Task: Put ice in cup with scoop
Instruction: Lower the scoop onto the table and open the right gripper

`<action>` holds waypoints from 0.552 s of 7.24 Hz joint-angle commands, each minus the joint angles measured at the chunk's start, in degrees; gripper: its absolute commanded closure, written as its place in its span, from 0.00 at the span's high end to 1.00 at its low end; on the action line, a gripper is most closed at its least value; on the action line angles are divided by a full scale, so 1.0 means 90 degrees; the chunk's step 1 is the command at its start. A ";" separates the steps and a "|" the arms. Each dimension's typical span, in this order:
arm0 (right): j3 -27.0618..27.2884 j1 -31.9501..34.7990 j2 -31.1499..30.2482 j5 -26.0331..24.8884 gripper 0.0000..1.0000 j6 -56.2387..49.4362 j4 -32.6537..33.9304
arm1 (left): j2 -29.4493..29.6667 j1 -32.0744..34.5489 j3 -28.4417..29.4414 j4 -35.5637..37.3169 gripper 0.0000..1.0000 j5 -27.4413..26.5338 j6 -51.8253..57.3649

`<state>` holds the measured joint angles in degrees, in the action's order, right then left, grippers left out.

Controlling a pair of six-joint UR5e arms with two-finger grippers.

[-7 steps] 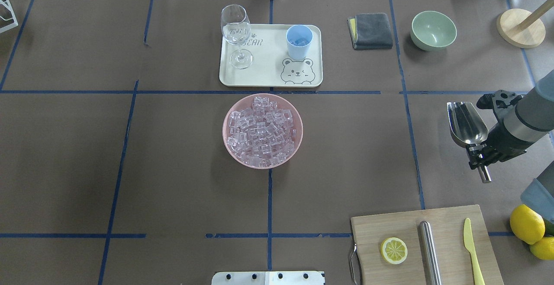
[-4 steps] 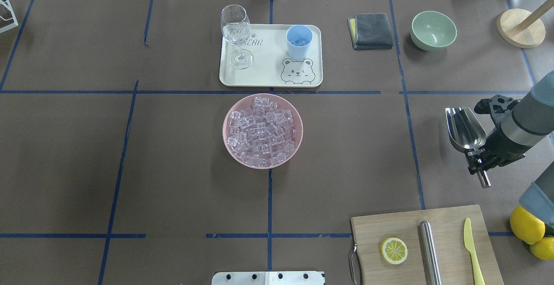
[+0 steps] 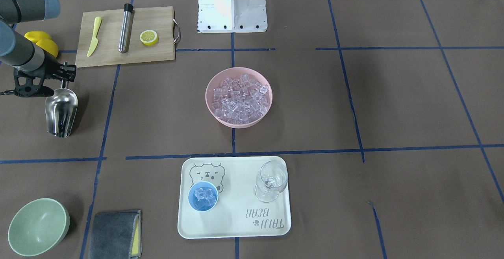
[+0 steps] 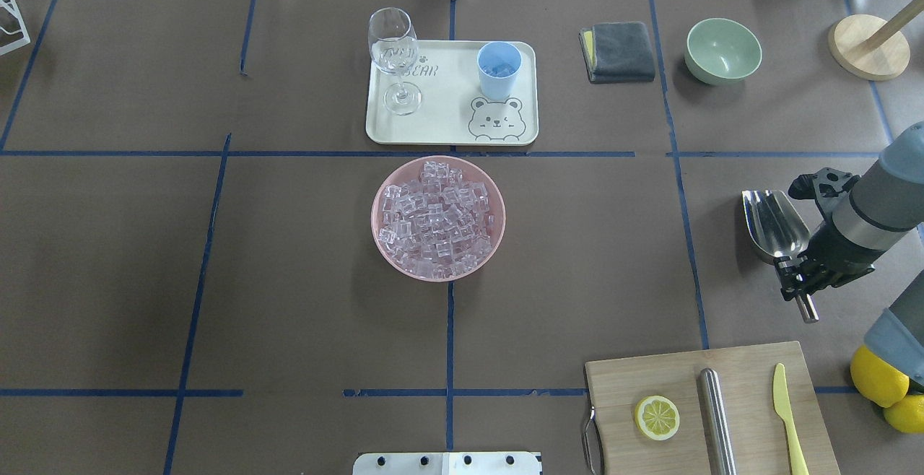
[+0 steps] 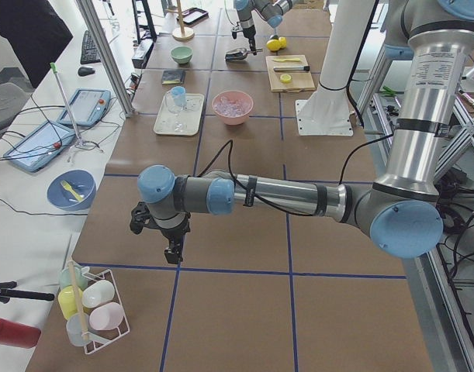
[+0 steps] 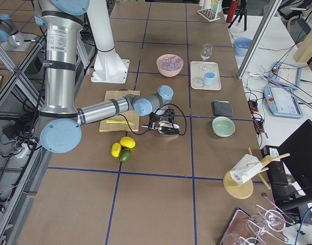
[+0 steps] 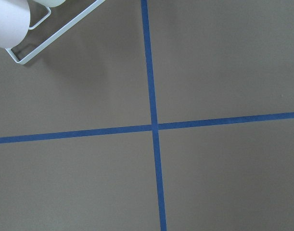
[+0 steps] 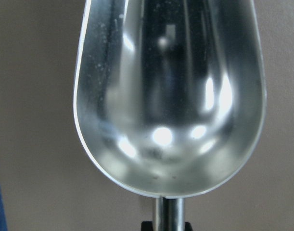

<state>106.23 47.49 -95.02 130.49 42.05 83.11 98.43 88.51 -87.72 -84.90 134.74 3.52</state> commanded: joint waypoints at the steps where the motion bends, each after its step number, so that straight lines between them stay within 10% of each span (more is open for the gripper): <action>1: 0.0003 0.0006 -0.0008 -0.0017 1.00 0.0006 -0.0025 | 0.0010 0.0000 0.0001 0.0010 1.00 0.0000 -0.0010; 4: 0.0218 0.0548 0.0118 -0.0086 1.00 -0.0072 -0.0113 | 0.0020 0.0000 0.0001 0.0010 1.00 -0.0010 -0.0020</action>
<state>107.36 48.80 -94.47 129.78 41.90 82.33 98.58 88.51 -87.71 -84.82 134.72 3.37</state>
